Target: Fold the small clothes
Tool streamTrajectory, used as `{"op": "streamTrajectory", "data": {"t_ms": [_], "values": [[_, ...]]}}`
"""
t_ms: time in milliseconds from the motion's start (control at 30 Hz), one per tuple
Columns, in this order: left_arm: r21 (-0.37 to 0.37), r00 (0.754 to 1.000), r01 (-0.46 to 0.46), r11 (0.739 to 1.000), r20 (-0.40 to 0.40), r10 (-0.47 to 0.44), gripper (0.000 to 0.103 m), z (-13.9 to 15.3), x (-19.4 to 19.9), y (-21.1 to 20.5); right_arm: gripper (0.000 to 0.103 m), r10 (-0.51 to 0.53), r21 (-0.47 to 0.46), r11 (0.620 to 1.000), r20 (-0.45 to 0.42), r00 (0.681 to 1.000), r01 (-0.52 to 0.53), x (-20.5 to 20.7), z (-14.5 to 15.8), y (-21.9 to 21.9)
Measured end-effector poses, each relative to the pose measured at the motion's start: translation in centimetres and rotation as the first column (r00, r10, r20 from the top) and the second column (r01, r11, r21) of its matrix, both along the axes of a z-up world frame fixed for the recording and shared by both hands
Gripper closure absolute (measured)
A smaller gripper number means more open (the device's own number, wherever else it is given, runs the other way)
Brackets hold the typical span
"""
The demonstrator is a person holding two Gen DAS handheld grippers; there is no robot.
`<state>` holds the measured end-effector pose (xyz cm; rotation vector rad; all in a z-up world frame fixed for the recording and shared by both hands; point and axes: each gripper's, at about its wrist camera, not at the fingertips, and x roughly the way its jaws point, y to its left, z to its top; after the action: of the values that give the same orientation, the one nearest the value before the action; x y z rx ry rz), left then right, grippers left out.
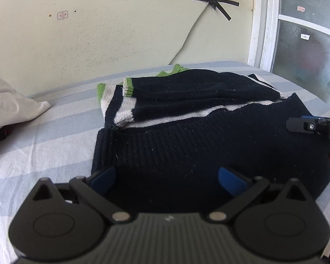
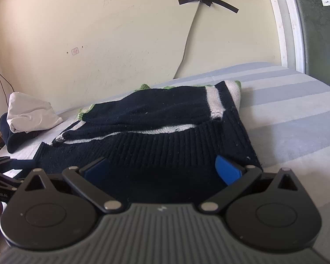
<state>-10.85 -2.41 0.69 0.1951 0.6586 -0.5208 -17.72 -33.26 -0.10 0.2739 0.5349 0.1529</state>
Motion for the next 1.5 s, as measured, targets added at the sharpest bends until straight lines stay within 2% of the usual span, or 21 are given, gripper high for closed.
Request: {"op": "streamTrajectory", "data": {"t_ms": [167,367,533,733,1500], "values": [[0.014,1.0,0.017,1.0,0.003,-0.017,0.0,0.0,-0.2,0.0,0.0,0.017,-0.047,0.999,-0.02,1.0,-0.018,0.2,0.1,0.5],[0.021,1.0,0.023,1.0,0.004,-0.023,0.0,0.0,-0.2,0.0,0.0,0.018,-0.005,1.0,-0.009,1.0,-0.018,0.1,0.0,-0.2],[-0.008,0.999,0.033,0.999,0.014,-0.033,0.0,0.3,-0.7,0.5,0.0,0.007,-0.001,1.0,-0.001,1.0,-0.007,-0.1,0.0,-0.1],[-0.063,0.999,0.03,0.998,0.039,-0.028,0.0,0.7,-1.1,1.5,0.0,-0.006,-0.052,0.999,0.007,1.0,0.007,-0.7,0.1,0.7],[-0.079,0.999,0.041,0.996,-0.012,-0.042,0.0,0.6,-0.4,1.6,0.0,-0.035,-0.077,0.996,0.01,0.999,0.036,-1.0,-0.1,1.4]]}}
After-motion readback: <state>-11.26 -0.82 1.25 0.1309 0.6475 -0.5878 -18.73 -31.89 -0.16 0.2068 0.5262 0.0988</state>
